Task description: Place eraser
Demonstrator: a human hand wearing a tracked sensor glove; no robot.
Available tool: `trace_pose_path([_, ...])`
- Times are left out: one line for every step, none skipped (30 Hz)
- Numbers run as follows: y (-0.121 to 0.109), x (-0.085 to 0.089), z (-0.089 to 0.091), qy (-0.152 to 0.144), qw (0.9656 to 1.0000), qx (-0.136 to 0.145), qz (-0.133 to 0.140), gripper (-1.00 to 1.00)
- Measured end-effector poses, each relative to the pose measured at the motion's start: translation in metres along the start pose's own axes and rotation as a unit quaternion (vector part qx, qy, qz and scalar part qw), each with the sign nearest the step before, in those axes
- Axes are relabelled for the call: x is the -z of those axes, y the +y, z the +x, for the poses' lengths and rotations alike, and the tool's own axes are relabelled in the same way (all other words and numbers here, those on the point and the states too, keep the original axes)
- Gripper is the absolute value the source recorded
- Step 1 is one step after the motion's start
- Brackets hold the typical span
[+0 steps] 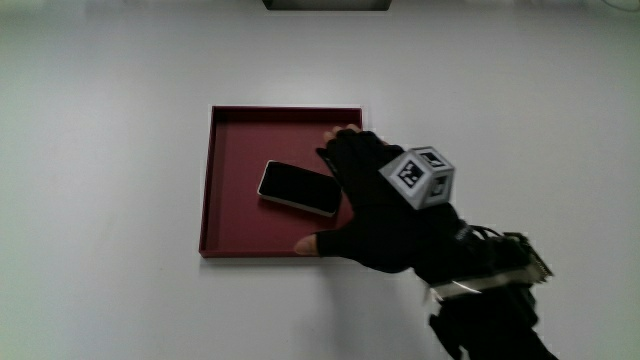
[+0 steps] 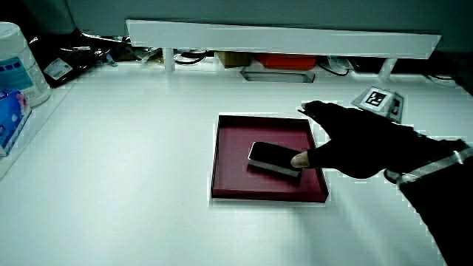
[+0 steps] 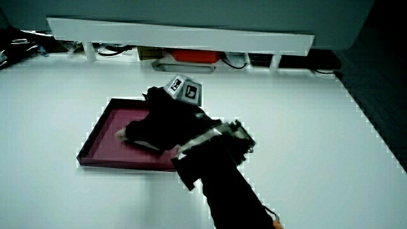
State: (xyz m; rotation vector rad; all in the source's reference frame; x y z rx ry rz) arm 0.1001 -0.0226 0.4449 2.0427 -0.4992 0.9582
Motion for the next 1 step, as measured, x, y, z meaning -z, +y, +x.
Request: trace_pose_path([-0.0076, -0.0040, 0.0004, 0.009, 0.9999, 0.005, -0.001, -1.00])
